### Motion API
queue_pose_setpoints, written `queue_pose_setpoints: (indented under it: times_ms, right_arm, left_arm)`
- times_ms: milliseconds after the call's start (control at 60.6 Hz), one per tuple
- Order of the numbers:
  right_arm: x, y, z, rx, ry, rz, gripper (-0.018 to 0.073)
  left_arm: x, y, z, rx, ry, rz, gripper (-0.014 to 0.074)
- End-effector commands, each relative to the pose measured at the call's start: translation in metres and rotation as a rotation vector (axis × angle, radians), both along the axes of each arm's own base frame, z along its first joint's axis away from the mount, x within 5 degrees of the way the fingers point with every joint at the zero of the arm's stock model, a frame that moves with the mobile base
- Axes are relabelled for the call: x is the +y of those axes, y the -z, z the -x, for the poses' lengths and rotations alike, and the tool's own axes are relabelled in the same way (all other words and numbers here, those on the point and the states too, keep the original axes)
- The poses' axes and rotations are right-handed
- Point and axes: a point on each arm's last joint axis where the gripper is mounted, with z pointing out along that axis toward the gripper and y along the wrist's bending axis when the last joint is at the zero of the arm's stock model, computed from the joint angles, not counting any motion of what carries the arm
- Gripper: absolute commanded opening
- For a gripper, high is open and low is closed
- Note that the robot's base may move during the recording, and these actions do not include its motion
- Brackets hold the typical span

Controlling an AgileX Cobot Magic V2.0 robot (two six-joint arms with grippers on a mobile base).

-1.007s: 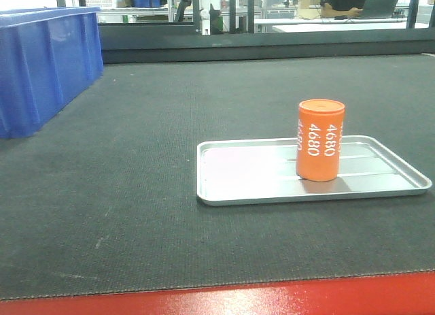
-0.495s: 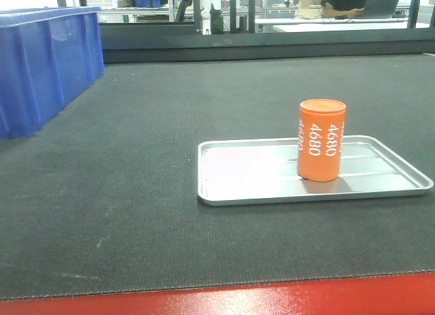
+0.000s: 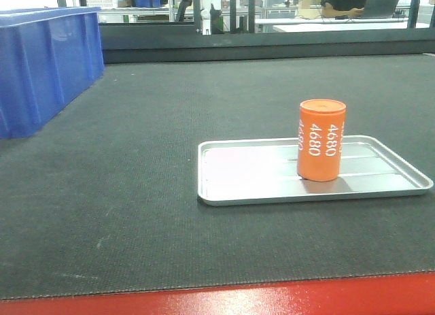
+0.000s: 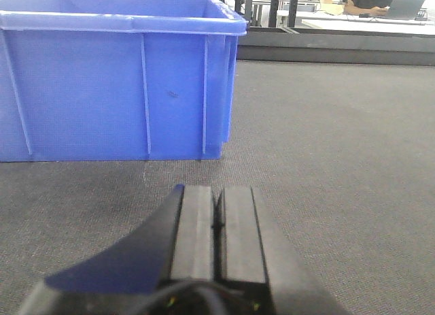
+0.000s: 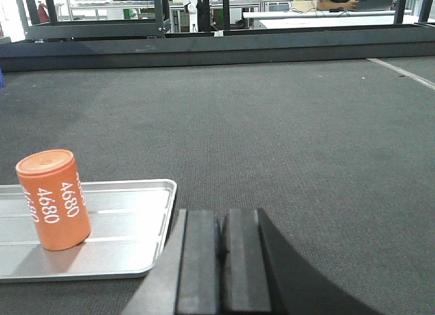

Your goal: Grab orange capacitor from left shelf to right conveyor

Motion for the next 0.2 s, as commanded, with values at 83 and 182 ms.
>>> queue_pose_setpoints:
  times_ms: [83, 182]
  right_arm:
    - [-0.0001, -0.0109, 0.0018, -0.112, 0.004, 0.004, 0.0054]
    - [-0.0001, -0.0109, 0.0018, -0.112, 0.004, 0.004, 0.0054]
  left_arm:
    - [0.0006, -0.0098, 0.0013, -0.101, -0.005, 0.014, -0.0127]
    - [0.0006, -0.0098, 0.0013, -0.101, -0.005, 0.014, -0.0127]
